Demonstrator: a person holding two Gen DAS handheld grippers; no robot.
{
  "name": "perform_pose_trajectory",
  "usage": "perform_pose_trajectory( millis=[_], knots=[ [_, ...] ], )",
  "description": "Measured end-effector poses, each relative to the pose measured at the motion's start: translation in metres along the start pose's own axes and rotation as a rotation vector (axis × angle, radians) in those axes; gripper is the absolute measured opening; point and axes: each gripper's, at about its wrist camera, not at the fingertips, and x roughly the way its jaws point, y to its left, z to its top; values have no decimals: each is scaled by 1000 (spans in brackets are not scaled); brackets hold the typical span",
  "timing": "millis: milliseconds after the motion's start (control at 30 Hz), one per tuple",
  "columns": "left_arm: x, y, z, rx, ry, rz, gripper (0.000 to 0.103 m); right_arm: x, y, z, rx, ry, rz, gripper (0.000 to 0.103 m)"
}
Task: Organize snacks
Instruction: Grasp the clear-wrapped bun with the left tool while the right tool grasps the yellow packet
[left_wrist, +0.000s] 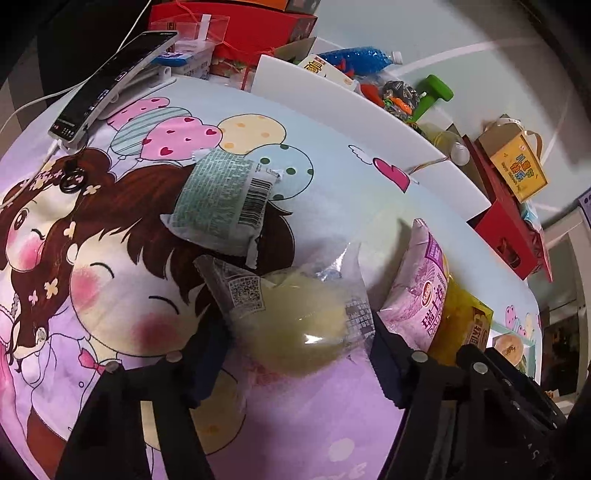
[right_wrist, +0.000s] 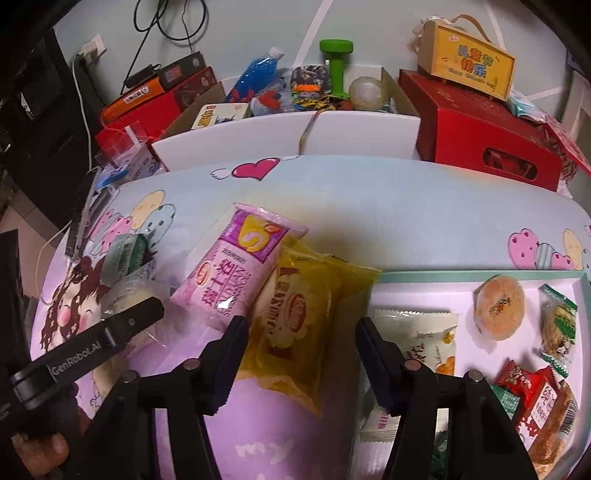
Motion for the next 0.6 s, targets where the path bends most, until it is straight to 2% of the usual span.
perform_pose_trajectory(
  millis=[100,300,400,600],
  knots=[
    [-4,3,-1,-10,-2,6,68,4,6,1,-7,19,19,58],
    [-6,5,-7,-28,1,10,67,19,11,2,-6,41,-7,56],
    [-8,5,-10,-32,3,9,67,23,9,-1,1,45,-17,50],
    [-16,11,-21,-52,8,-5,65,10,6,-12,35,27,35,43]
  ],
)
